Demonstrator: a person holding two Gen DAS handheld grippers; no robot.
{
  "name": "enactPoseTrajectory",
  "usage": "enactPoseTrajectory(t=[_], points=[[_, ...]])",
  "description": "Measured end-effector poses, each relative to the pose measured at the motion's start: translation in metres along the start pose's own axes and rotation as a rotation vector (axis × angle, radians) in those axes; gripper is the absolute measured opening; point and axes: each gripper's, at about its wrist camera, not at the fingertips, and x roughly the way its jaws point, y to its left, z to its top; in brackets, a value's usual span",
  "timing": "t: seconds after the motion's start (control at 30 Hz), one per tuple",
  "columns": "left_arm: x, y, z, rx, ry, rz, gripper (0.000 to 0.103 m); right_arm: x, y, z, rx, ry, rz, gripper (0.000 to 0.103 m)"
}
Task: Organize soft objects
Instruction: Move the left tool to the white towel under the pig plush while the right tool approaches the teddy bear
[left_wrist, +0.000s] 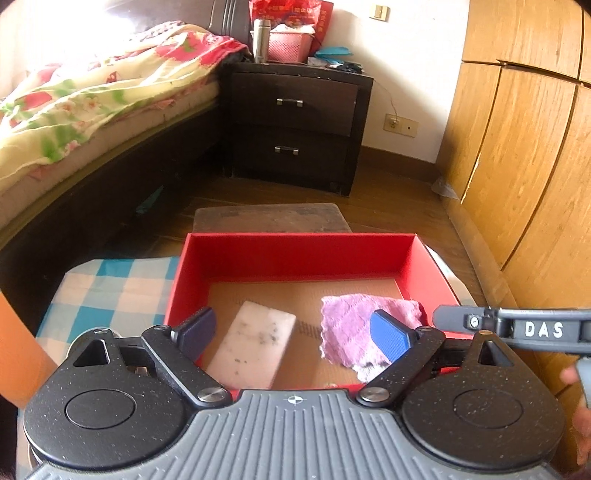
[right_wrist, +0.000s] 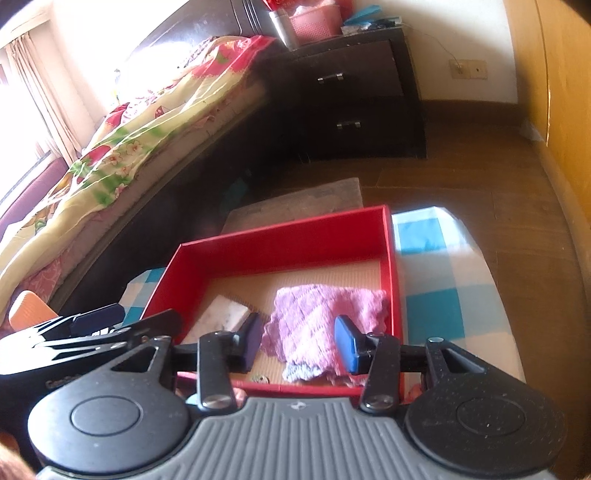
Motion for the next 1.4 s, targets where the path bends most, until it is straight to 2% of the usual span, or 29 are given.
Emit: enactPoseTrajectory(t=[0.33,0.53,0.8,1.17,1.4], points=[[-0.023,0.003,-0.011,0.006,0.017,-0.030,0.089,-0.010,0.004,-0.004,0.001,0.003,0.036,0.025],[-0.042,0.007,-0.033,-0.030,0.061,-0.064,0.090,-0.012,0.012,-0.014,-0.007,0.030,0.054,0.025],[-0.054,0.009,-0.054,-0.041,0.091,-0.067,0.090,-0.018,0.016,-0.028,-0.016,0.043,0.062,0.025],[-0.063,0.012,-0.063,-0.044,0.097,-0.067,0.090,-0.023,0.002,-0.066,0.007,0.150,0.024,0.026],[-0.076,0.017,-0.074,-0.057,0.104,-0.064,0.090,-0.025,0.011,-0.082,-0.052,0.161,0.002,0.036]])
